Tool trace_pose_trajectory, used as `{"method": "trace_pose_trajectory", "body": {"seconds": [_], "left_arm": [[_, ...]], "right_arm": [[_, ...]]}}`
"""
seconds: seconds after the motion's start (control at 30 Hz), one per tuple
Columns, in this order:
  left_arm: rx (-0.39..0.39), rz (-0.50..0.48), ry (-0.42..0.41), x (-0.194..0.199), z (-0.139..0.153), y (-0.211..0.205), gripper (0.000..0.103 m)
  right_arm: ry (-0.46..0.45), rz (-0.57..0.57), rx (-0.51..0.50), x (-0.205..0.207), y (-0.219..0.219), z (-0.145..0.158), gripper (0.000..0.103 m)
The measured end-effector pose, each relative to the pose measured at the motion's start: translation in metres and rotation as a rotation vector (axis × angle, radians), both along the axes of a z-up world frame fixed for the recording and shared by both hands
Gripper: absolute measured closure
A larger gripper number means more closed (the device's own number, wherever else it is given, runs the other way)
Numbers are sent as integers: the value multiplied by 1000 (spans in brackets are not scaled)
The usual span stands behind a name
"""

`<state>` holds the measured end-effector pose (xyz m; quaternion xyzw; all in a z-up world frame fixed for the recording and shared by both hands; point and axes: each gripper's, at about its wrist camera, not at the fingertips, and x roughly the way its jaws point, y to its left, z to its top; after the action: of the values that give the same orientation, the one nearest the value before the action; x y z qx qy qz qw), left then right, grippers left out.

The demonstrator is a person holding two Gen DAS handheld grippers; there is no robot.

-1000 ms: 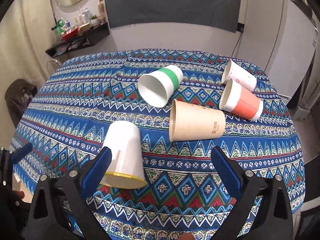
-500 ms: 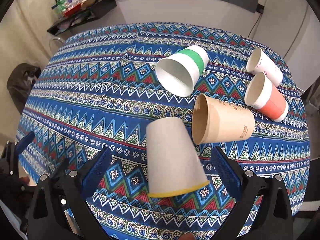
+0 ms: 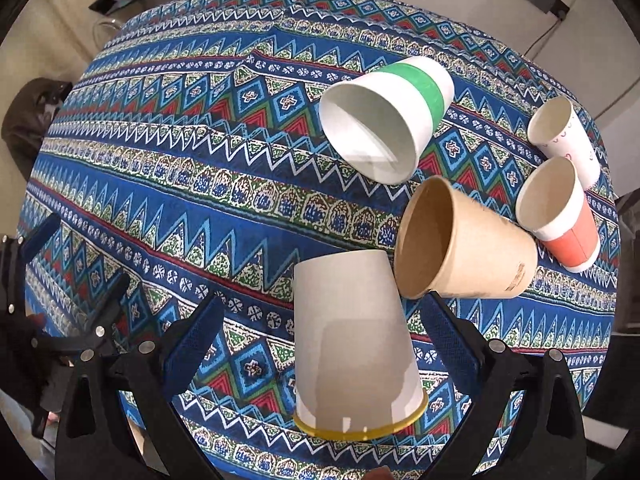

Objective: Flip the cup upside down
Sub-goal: 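Close the right tool on the white cup while the left tool releases it, then lower the white cup with the right tool and stand it on the cloth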

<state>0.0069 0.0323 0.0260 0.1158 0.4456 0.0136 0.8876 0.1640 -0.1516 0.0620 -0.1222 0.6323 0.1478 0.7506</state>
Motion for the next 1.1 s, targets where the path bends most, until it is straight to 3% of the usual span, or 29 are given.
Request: {"method": "trace_pose_trajectory", "body": {"seconds": [0.07, 0.1, 0.13, 0.3, 0.53, 0.97, 1.1], "left_arm": [[-8, -5, 4, 2, -1, -1, 6], [-11, -7, 4, 3, -1, 0, 6], [-11, -8, 5, 5, -1, 0, 6], [-17, -10, 20, 10, -4, 0, 6], [20, 15, 2, 14, -4, 2, 6], [-49, 28, 45, 31, -12, 15, 6], [-50, 41, 19, 33, -13, 19, 6]], "right_arm": [[14, -6, -6, 4, 1, -4, 11], [25, -12, -10, 7, 0, -7, 31], [36, -18, -10, 10, -1, -9, 43], [16, -24, 71, 13, -11, 0, 43], [-83, 20, 172, 5, -10, 23, 44], [-280, 91, 272, 16, 20, 40, 45], [-414, 72, 270, 14, 26, 43, 45]]}}
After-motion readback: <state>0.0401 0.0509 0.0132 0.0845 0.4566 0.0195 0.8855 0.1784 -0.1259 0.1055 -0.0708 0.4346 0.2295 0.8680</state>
